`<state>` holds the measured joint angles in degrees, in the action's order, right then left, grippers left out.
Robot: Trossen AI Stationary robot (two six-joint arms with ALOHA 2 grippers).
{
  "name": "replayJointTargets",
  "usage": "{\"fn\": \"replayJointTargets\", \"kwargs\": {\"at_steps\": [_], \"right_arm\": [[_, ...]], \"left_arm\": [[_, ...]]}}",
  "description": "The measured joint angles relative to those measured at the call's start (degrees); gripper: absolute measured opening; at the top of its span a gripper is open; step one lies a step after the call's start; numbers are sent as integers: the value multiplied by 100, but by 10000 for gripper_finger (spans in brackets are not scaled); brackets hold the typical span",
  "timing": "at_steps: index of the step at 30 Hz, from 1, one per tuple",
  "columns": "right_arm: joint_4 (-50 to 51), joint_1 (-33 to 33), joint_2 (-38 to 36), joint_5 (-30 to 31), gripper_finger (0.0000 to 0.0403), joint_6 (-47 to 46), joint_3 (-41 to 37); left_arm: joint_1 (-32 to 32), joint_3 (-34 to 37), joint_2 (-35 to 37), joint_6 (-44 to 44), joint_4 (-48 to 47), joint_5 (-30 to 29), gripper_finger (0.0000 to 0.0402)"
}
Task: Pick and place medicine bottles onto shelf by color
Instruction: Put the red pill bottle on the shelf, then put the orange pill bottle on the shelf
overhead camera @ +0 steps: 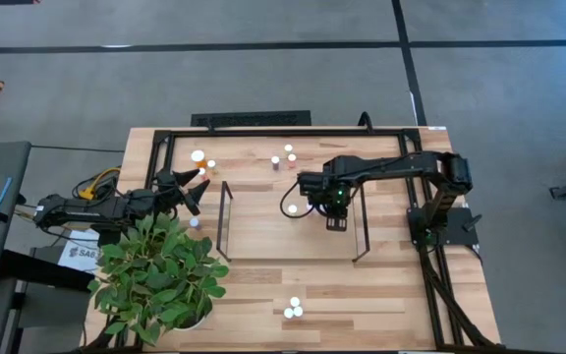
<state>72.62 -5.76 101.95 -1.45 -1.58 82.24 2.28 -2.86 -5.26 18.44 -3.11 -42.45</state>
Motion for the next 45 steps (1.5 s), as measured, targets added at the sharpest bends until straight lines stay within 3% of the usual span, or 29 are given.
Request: {"fn": "replayJointTargets", "kwargs": {"at_steps": [28,45], "right_arm": [[-79,15,2,-149,191,14,0],[409,15,9,-19,227,-156,265]], "left_arm": [[-1,0,0,0,-1,0,265],[-2,-1,0,0,0,0,265]]}}
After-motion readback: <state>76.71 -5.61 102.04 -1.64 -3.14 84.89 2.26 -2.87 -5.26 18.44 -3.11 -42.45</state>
